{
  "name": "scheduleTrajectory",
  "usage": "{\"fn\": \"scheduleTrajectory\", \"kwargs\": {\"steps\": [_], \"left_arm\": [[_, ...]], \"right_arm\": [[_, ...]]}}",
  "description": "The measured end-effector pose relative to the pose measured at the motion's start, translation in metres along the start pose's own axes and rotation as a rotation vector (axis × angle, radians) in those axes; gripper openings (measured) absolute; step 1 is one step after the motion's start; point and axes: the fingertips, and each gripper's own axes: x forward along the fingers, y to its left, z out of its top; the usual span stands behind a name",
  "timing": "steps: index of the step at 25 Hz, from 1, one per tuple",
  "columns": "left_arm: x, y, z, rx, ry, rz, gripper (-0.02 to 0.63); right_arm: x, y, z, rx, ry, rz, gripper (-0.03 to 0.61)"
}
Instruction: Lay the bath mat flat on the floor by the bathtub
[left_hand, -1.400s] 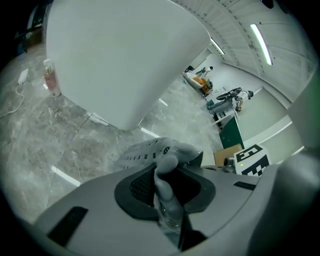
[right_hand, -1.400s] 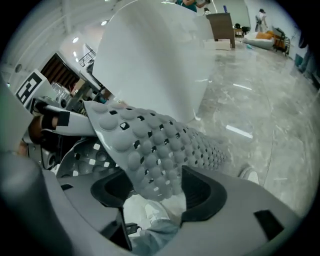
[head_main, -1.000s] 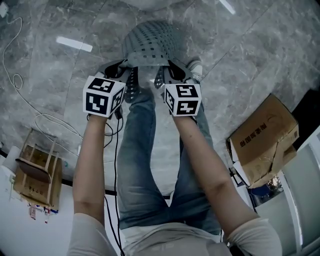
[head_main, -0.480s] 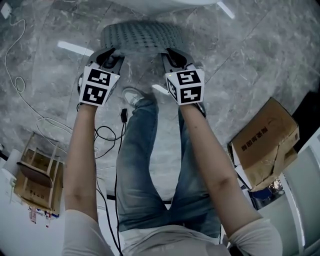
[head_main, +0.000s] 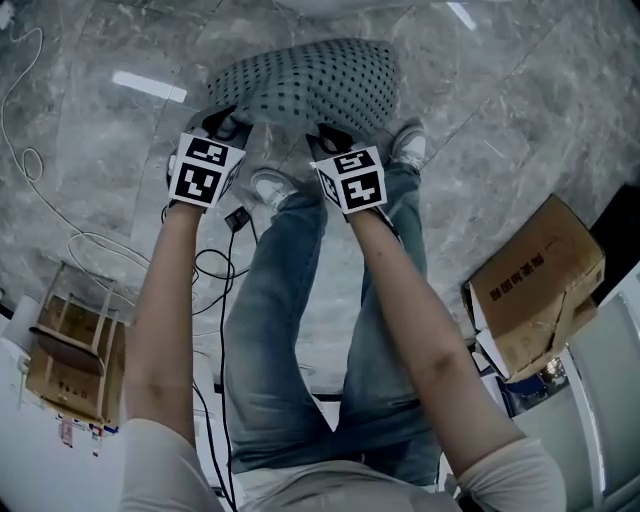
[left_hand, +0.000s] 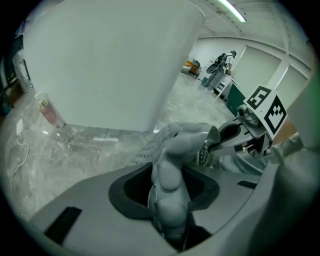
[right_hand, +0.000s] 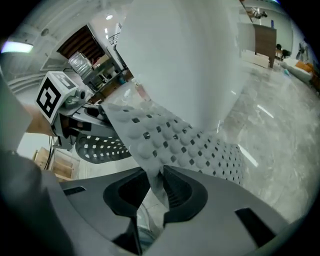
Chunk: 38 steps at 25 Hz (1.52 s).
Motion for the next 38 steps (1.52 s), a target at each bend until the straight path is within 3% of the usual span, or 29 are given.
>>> {"fn": "scheduleTrajectory", "kwargs": {"steps": [6, 9, 11, 17, 22, 29, 34, 38], "left_arm": [[0.029, -0.021, -0.097, -0.056, 0.178, -0.050, 0.191], [0.042, -0.032, -0.149, -0.067, 0.275, -0.079, 0.317], [0.046, -0.041, -0.176, -0.064, 0.332, -0.098, 0.356], [0.043, -0.053, -0.218, -0.118, 0.367, -0.066, 0.370], [0.032, -0.040, -0.208, -0.226, 0.306, -0.028, 0.371], [0.006, -0.011, -0.182, -0.555, 0.089, 0.140, 0.370], [-0.010, -0.028, -0.168, -0.686, -0.020, 0.199, 0.370], [-0.034, -0.072, -0.149, -0.841, -0.119, 0.198, 0.370]], "right_arm": [[0.021, 0.012, -0.060, 0.031, 0.134, 0.067, 0.147], [0.030, 0.015, -0.088, 0.037, 0.208, 0.108, 0.224], [0.033, 0.014, -0.104, 0.049, 0.247, 0.118, 0.270], [0.031, 0.011, -0.138, 0.023, 0.340, 0.135, 0.322], [0.027, 0.011, -0.137, 0.042, 0.343, 0.164, 0.339], [0.022, -0.008, -0.102, -0.035, 0.300, 0.148, 0.339], [0.022, -0.026, -0.072, -0.120, 0.274, 0.122, 0.339], [-0.011, -0.054, -0.047, -0.167, 0.289, 0.035, 0.339]]}}
